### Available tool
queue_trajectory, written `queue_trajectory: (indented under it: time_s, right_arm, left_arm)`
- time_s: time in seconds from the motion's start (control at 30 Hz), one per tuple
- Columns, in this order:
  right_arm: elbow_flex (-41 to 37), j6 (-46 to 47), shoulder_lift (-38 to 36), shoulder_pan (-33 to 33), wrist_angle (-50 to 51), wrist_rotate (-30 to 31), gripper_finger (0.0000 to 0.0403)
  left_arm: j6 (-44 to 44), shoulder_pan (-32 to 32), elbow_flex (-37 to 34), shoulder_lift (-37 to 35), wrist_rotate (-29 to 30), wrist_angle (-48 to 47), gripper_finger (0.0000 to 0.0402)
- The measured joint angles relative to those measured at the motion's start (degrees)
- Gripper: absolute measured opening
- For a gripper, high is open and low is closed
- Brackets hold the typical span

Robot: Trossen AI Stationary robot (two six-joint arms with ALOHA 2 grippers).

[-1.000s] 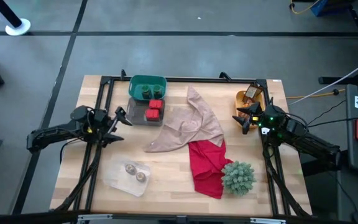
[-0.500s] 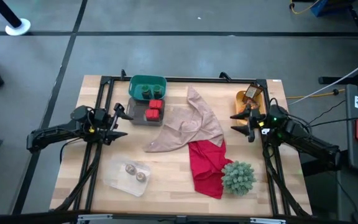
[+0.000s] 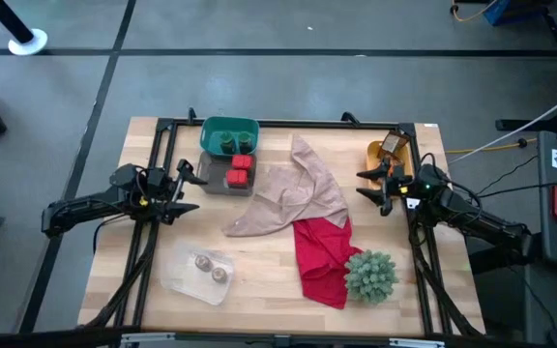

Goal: Sort spices by type
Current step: Return to Home Position

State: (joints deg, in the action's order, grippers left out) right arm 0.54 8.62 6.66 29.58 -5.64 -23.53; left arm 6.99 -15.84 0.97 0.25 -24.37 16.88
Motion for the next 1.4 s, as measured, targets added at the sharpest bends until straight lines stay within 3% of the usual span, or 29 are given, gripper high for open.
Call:
queue_trajectory:
  time_s: [0.4,0.53,0.67,0.73,0.9,1.4]
  right_arm:
    - [-0.1,-0.3,0.8,0.0,0.9,-3.4,0.026]
    - [-0.1,-1.6,0.8,0.0,1.1,-1.7,0.026]
    - [-0.1,-2.0,0.8,0.0,1.7,4.5,0.026]
    - [-0.1,-2.0,0.8,0.0,1.9,6.3,0.026]
    - [-0.1,-2.0,0.8,0.0,2.1,6.9,0.026]
    - [-0.1,-1.9,0.8,0.1,2.2,6.9,0.026]
  left_arm:
    - [-3.4,0.0,-0.4,0.0,1.2,-3.7,0.031]
    - [-3.8,0.0,-0.4,0.0,8.6,-5.6,0.031]
    - [-4.5,0.0,-0.4,0.0,17.1,-8.4,0.031]
    - [-4.3,0.0,-0.4,0.0,18.6,-10.0,0.031]
    - [-3.6,0.0,-0.4,0.1,18.9,-15.3,0.031]
    - [-2.9,0.0,-0.4,0.7,19.2,-15.4,0.031]
